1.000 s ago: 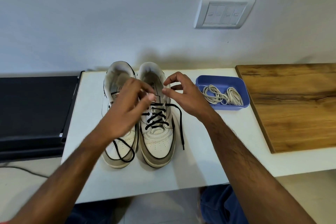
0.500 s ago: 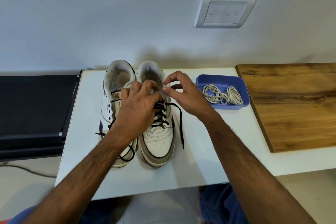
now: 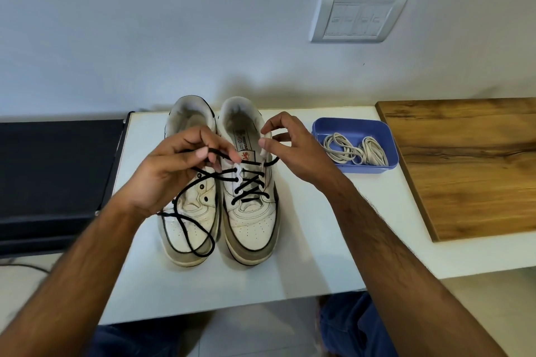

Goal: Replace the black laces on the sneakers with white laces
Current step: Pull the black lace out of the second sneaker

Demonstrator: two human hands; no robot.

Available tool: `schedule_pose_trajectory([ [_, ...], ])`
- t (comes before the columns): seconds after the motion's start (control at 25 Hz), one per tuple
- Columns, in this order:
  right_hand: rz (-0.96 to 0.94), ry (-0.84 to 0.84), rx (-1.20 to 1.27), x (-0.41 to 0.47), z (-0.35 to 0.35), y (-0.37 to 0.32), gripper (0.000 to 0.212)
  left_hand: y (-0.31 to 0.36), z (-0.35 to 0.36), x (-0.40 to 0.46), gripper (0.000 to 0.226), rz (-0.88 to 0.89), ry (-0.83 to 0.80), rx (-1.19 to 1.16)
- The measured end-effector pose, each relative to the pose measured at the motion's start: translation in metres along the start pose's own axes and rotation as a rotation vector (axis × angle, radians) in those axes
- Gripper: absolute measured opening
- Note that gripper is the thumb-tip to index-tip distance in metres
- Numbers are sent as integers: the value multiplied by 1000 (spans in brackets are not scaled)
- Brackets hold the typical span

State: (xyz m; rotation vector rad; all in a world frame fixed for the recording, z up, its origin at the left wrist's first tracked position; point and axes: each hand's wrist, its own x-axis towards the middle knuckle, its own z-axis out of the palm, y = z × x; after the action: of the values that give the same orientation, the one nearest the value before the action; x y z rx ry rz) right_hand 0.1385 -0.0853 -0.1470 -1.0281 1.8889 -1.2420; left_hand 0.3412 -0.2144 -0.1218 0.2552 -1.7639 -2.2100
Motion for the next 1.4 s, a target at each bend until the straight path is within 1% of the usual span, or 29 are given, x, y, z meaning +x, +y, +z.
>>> schedule_pose_trajectory([
  [0.04, 1, 0, -1, 0, 0, 0, 13, -2, 2, 2, 21, -10, 36, -2],
  [0.08, 1, 2, -2, 0, 0, 0, 12, -6, 6, 5, 15, 2, 78, 65],
  [0.12, -1, 5, -2, 0, 0, 1, 12, -10, 11, 11, 11, 21, 126, 199],
  [0.2, -8, 10, -3, 0, 0, 1, 12, -20, 22, 18, 14, 75, 205, 589],
  [0.28, -16, 11, -12, 1, 1, 1, 12, -35, 30, 21, 18, 243, 225, 1120],
  [0.32, -22, 13, -15, 1, 1, 1, 12, -41, 32, 22, 20, 298, 211, 1319],
  [0.36, -26, 16, -16, 1, 2, 2, 12, -46, 33, 23, 20, 305, 210, 1454],
  [0.44, -29, 19, -19, 1, 2, 3, 12, -53, 35, 26, 21, 273, 243, 1595],
  [0.52, -29, 20, -18, 1, 3, 3, 12, -57, 39, 28, 18, 254, 267, 1658],
  [0.6, -28, 18, -14, 1, 2, 3, 12, -56, 40, 29, 15, 240, 285, 1618],
  [0.68, -26, 14, -7, 0, 2, 2, 12, -53, 36, 30, 10, 165, 298, 1429],
  [0.76, -23, 9, -3, 0, 1, 1, 12, -47, 27, 29, 7, 95, 263, 1128],
  [0.88, -9, 1, -11, 0, -1, 0, 12, -29, 13, 20, 8, 32, 162, 577],
  [0.92, -5, -1, -19, 0, 0, 0, 12, -24, 8, 16, 13, 40, 154, 449],
  [0.96, -3, -3, -26, 0, 0, 0, 12, -21, 5, 14, 16, 45, 148, 368],
  [1.08, -7, 4, -26, 1, 1, 1, 11, -23, 8, 12, 9, 25, 151, 199],
  [1.16, -11, 6, -28, 1, 0, 1, 11, -28, 14, 14, 13, -10, 177, 88],
  [1.28, -9, -1, -29, 1, 0, 0, 11, -32, 15, 19, 11, -35, 251, 100],
  [1.4, -5, 1, -27, 0, 0, -1, 11, -27, 13, 19, 14, -8, 401, 113],
])
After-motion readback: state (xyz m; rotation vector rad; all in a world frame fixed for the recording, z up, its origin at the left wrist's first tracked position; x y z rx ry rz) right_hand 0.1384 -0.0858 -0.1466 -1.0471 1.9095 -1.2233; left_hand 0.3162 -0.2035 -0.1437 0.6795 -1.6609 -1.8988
